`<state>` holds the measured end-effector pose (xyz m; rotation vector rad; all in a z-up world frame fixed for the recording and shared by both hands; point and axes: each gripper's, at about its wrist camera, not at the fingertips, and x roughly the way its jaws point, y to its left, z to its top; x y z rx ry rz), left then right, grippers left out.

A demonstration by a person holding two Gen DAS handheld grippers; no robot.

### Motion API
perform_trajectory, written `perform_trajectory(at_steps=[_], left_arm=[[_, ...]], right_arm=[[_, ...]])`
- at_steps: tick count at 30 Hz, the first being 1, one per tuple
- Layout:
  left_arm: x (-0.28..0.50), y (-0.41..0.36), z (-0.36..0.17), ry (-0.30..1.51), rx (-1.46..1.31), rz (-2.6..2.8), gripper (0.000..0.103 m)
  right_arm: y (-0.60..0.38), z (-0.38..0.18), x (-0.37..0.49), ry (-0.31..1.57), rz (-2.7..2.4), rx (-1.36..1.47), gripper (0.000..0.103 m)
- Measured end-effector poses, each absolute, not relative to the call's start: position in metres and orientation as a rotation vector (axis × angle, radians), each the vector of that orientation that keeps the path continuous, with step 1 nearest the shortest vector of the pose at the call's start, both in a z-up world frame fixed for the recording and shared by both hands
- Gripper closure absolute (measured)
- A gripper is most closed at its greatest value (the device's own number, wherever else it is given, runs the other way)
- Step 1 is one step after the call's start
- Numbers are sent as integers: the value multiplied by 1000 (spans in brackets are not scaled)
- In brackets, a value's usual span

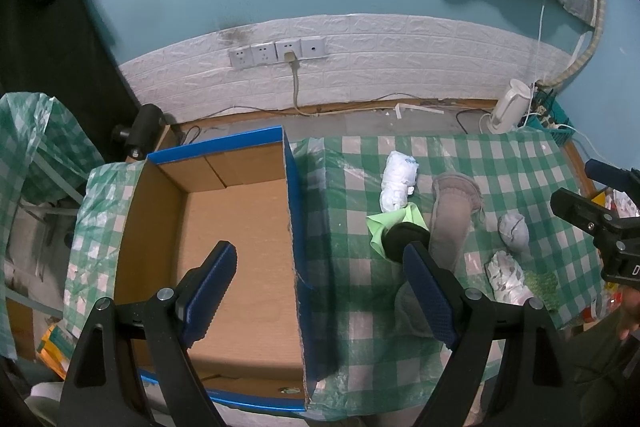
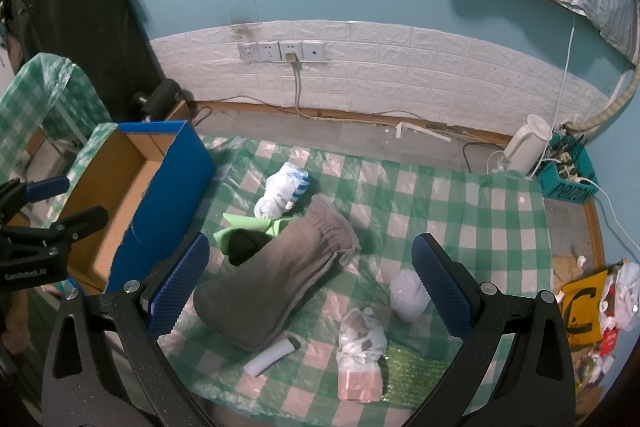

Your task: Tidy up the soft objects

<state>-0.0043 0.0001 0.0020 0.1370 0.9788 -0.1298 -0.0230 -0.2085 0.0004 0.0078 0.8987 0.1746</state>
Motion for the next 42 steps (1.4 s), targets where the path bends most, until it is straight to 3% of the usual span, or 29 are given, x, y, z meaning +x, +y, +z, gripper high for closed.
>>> perform_trajectory(at_steps=[21,42], left_arm=[[4,-19,-19,1050,155,-150,16],[20,-81,-78,1227,227,-262,16]], right_arm=[[-233,-14,-19,945,131,30,2],[-274,-91,-15,1130,57,43,2]])
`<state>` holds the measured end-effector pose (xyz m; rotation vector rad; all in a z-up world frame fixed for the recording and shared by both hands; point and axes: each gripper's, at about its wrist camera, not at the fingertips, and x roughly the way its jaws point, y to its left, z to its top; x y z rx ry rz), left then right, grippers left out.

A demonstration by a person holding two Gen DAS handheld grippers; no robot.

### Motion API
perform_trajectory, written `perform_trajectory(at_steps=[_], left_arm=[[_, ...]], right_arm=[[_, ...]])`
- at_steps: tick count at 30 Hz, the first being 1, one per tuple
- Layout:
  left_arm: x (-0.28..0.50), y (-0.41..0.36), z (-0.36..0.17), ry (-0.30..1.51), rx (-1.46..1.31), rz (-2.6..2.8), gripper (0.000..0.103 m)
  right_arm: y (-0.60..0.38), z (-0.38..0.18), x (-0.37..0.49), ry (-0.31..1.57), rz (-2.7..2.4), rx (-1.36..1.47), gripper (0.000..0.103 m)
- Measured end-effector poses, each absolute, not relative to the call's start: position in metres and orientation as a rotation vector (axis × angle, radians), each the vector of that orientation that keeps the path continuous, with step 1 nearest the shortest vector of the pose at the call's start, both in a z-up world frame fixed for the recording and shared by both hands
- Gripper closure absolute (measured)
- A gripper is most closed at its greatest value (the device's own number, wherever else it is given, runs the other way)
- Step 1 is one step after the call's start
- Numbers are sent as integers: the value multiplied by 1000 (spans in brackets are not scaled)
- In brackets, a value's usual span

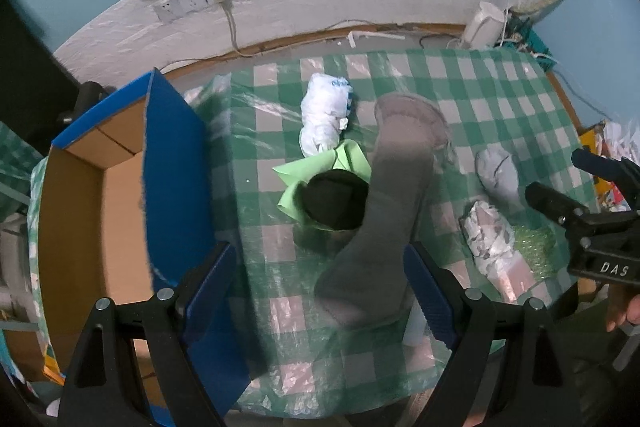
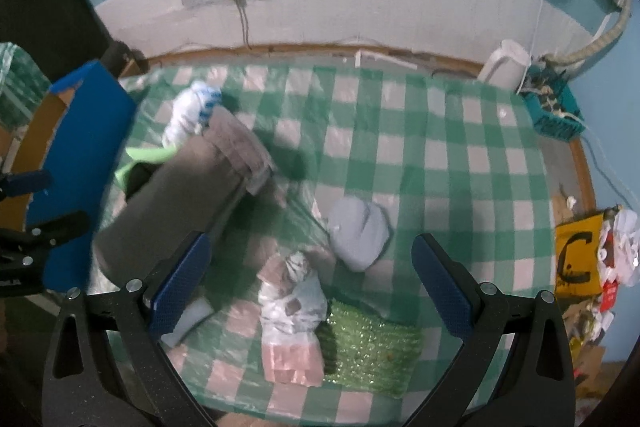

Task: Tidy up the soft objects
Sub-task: 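Lower the left tool onto the grey fleece slipper while the right tool reaches the white plastic-wrapped bundle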

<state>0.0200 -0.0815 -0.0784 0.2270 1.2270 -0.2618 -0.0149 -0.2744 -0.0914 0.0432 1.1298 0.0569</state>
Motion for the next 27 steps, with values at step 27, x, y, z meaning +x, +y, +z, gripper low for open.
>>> perform_trajectory(at_steps=[27], left_arm=[[32,-116,-156,1403,277,-286,16]], right_arm=[[-246,-165,-13,1304,127,-91,23]])
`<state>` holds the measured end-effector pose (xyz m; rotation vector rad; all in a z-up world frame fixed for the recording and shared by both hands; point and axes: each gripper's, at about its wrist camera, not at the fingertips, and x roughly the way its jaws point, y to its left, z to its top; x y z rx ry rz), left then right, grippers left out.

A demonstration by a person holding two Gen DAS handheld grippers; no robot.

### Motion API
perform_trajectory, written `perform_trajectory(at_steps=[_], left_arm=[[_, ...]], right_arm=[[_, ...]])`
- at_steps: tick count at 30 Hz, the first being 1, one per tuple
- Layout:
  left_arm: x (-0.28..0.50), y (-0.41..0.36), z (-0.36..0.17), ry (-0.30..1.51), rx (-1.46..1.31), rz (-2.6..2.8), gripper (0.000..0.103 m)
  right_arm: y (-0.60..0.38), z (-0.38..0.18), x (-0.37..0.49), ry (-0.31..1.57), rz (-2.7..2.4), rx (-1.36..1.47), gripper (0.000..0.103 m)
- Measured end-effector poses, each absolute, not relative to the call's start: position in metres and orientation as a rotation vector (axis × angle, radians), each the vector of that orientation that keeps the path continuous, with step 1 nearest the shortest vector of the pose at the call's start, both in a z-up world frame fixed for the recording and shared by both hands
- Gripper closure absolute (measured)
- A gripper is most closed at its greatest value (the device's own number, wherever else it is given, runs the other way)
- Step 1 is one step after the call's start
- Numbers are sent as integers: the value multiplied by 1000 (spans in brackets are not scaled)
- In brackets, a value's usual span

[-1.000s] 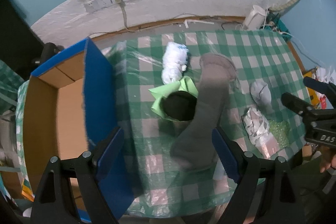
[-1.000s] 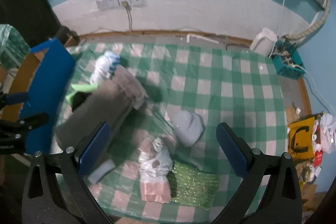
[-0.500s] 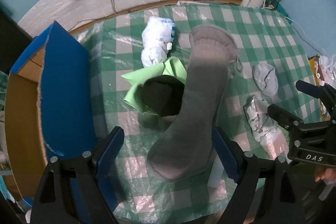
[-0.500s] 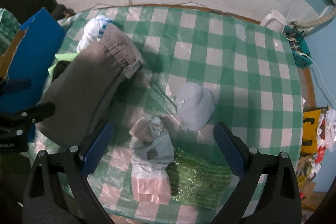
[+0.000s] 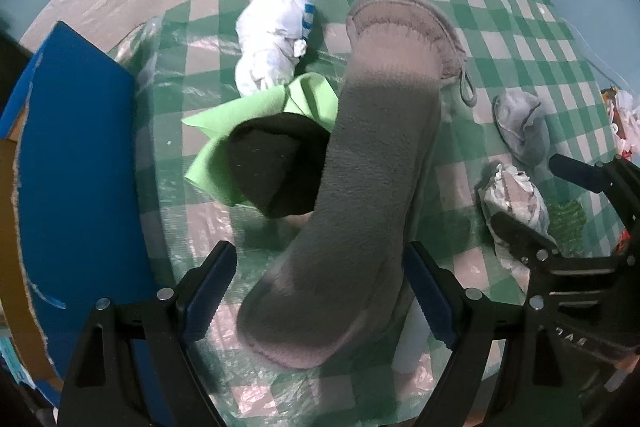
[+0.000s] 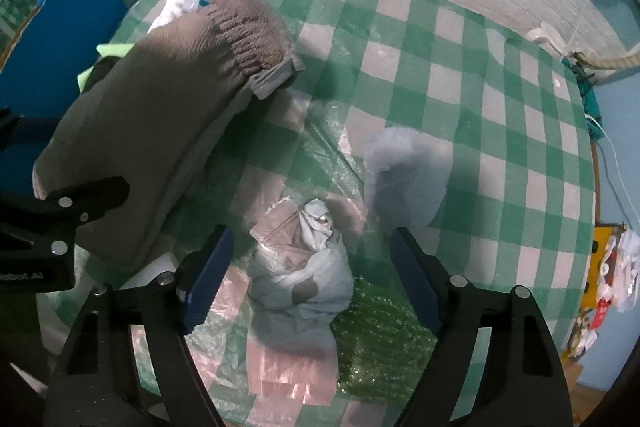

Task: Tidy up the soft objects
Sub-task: 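Lower the left tool onto the grey fleece slipper while the right tool reaches the white plastic-wrapped bundle, then close the left tool on the grey slipper while the right tool grasps the white bundle, lifting both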

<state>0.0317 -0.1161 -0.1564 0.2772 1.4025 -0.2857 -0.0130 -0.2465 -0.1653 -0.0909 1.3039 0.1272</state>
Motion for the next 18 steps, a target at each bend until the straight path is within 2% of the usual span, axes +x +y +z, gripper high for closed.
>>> perform_trajectory(at_steps=[5,10,12,13,18], left_arm=[[37,-117,-167,1440,247,-292,16],[43,-114,-173,1438,239,-292,19],[44,-115,-175,1437,237,-300,35],[43,-114,-179,1437,240,-300,38],[39,-117,-178,1426,234,-323,62]], right_arm=[[-244,-176,-13,1325,145,-115,33],[-241,-183,-11,1337,162,-134,52],[-240,-182,-12,1332,166,-150,54],[-239,-182,-11,1329,171,-159,55],[-237,-180,-11,1321,171,-151,57]])
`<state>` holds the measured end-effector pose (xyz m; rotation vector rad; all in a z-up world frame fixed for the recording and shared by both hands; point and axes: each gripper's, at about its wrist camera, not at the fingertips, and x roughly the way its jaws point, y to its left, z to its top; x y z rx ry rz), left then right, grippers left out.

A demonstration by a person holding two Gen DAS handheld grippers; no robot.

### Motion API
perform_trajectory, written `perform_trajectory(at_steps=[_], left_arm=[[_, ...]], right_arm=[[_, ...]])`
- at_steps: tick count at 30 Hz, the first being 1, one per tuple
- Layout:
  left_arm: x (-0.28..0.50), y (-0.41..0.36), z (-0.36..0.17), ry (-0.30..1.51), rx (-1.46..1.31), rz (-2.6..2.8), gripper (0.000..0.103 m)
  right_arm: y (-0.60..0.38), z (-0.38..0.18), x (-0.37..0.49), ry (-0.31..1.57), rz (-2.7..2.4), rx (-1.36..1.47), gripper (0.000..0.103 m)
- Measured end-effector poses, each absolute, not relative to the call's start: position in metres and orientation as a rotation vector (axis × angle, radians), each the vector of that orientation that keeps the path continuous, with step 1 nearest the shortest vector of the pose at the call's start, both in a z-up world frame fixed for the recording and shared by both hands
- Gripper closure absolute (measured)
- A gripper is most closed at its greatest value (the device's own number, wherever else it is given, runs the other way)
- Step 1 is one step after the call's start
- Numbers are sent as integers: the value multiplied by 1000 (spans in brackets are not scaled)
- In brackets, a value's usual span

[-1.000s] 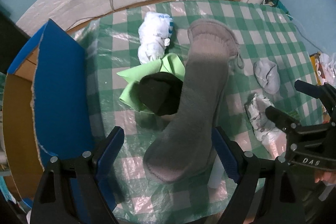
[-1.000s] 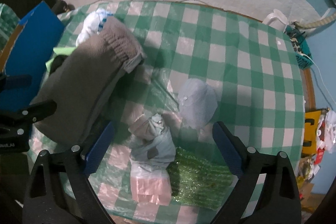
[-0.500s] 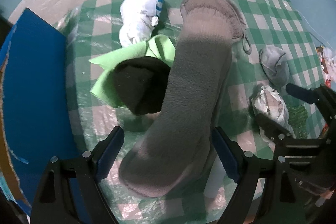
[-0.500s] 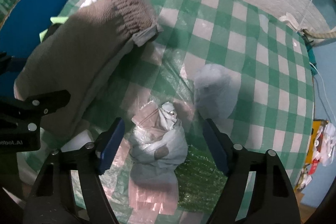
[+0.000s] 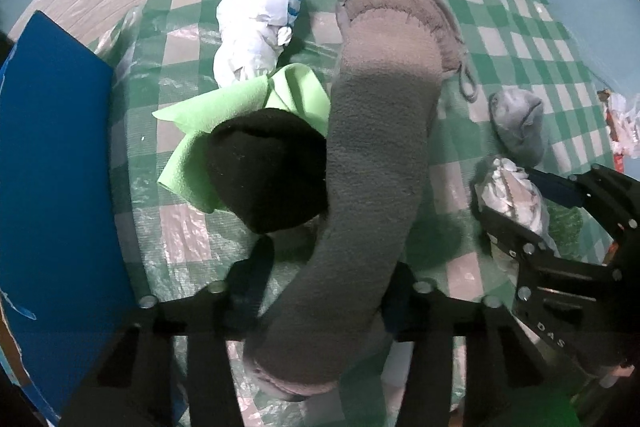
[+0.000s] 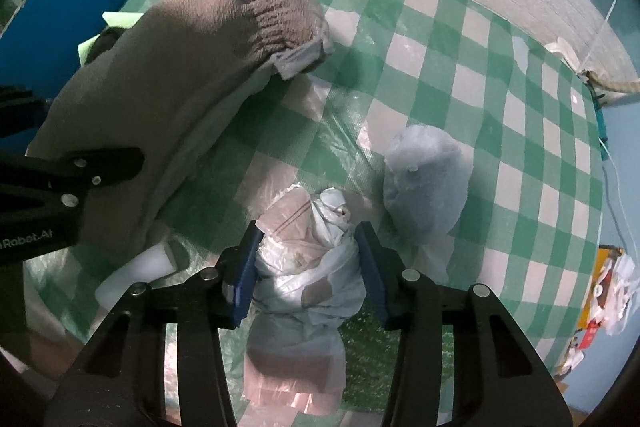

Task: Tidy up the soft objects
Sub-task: 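Close the left tool on the grey slipper while the right tool grasps the white bundle, lifting both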

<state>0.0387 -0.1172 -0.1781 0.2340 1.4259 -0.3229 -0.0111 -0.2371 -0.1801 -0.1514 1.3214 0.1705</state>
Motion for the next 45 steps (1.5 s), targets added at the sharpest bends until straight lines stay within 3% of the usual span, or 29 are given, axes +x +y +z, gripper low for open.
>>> perform_trajectory(at_steps=[2,4,6,45], left_arm=[[37,-119,-176,1422,217,-337,67],[34,-117,-173,1414,217,-337,79],[32,-117,-169,1403,226,-344,81],[-7,-73,-45,1063,211,-319,82]], right_arm=[[-238,-176,-9,1312,158,-148,57],[-241,-172,-11,1302,160,-135,57],[-242,-168,-10,1291,161,-124,57],[-241,-40,-11,1021,176,-18,57]])
